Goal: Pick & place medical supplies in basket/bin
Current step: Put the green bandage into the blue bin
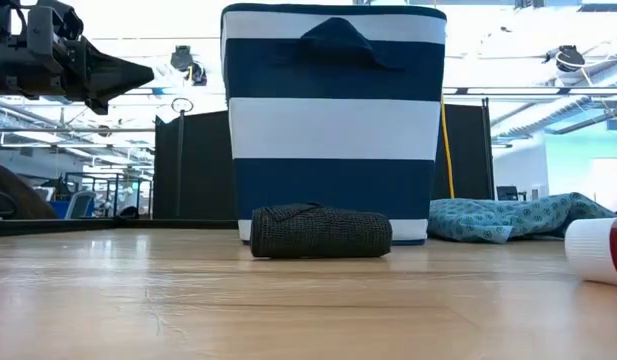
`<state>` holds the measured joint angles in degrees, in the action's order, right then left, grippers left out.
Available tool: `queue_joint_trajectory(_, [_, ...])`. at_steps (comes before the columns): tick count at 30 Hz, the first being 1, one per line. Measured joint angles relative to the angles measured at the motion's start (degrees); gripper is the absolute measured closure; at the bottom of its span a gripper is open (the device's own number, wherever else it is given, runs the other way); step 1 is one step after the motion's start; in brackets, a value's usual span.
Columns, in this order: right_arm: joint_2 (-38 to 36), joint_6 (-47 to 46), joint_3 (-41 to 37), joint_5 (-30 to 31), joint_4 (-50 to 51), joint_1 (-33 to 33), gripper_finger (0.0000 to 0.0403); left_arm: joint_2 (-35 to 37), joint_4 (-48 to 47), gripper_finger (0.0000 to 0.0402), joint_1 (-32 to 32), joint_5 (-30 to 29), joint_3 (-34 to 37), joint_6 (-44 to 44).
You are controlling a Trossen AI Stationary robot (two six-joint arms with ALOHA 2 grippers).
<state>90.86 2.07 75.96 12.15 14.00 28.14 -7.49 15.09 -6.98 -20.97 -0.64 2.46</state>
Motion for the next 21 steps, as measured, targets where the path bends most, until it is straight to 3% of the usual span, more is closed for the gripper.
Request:
queue_joint_trajectory(4, [-13.2, 2.6, -2.7, 1.6, 2.5, 0.0, 0.0343, 0.0, 0.0, 0.0355, 0.0, -0.1, 0.0, 0.0])
queue_joint_trajectory(9, [-31.4, 3.8, -14.8, 1.3, -0.7, -0.2, 0.0338, 0.0, 0.1, 0.0355, 0.0, -0.1, 0.0, 0.0])
queue_joint_trajectory(15, [-49.5, 3.4, -35.0, -4.7, -14.6, -0.3, 0.0339, 0.0, 0.1, 0.0355, 0.0, -0.1, 0.0, 0.6])
queue_joint_trajectory(21, [-59.4, 3.2, -54.3, -6.2, -31.4, -0.4, 0.034, 0.0, 2.7, 0.0355, 0.0, -0.1, 0.0, 8.0])
